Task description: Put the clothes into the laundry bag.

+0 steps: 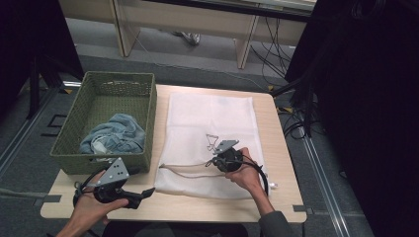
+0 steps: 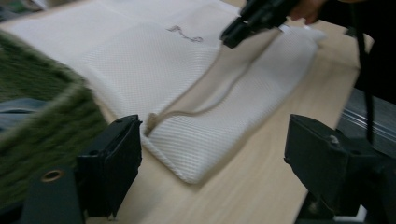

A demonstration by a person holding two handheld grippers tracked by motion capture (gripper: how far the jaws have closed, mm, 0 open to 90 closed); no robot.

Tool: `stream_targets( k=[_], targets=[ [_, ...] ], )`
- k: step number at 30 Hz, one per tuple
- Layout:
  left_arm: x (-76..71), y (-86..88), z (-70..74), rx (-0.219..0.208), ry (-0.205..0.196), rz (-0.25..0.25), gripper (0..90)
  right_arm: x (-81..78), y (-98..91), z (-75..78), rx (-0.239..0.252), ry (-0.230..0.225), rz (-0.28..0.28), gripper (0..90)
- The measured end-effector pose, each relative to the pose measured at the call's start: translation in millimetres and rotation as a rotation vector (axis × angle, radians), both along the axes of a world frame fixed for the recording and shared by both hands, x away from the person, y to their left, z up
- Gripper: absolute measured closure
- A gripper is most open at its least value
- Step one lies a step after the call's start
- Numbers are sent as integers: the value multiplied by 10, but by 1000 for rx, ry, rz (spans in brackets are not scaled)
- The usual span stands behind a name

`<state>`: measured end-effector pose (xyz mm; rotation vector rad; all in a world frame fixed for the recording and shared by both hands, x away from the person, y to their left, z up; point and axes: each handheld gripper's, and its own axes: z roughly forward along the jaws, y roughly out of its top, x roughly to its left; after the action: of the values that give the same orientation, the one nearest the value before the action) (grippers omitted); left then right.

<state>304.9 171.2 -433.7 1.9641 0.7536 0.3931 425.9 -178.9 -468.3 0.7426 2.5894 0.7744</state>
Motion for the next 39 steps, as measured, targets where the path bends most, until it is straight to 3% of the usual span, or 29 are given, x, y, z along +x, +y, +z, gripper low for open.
stream_targets(
  k=[2,3,7,8,9,10,12,13,14,16,18,19,20,21,24,27,29,30,31,35,37,39],
  targets=[
    [3,74,69,-5,14,40,184,10,-18,73,23,-29,12,854],
    [7,148,147,3,-5,77,184,0,-16,132,24,-47,12,854],
    [58,284,295,9,-23,126,183,13,-20,216,39,-65,20,855],
    [106,367,385,6,-18,162,183,28,-26,245,46,-79,19,855],
    [152,426,445,10,-8,177,176,17,-24,283,59,-59,-4,855],
    [264,521,542,34,1,191,155,46,-35,327,60,-87,11,855],
    [392,588,623,66,4,208,155,39,-36,355,69,-78,-3,855],
    [539,645,676,104,17,196,155,49,-43,375,69,-93,1,855],
    [539,645,676,104,17,196,157,49,-43,375,69,-93,1,855],
    [815,738,713,165,14,210,167,58,-69,454,80,-81,1,855],
    [987,758,674,152,57,187,166,61,-73,481,82,-96,4,855],
    [1073,786,661,174,73,168,169,62,-81,498,79,-91,11,856],
    [1132,781,629,182,48,195,191,63,-81,501,86,-108,1,856],
    [1192,786,609,243,40,194,204,65,-95,530,77,-95,5,856],
    [1380,802,506,268,118,137,189,63,-104,549,85,-95,5,855],
    [1520,771,376,273,185,131,188,67,-102,535,87,-97,6,855],
    [1584,751,308,287,251,83,170,61,-99,526,89,-94,-1,854],
    [1584,751,308,287,251,83,170,61,-99,526,89,-94,-1,854],
    [1638,713,243,333,281,60,170,66,-101,503,91,-100,-4,853],
    [1778,645,113,392,388,-12,145,86,-106,498,82,-91,9,851],
    [1817,592,62,421,361,-32,142,86,-107,495,78,-97,13,849],
    [1856,547,-12,439,386,-45,120,88,-101,488,86,-100,4,848]
  ],
)
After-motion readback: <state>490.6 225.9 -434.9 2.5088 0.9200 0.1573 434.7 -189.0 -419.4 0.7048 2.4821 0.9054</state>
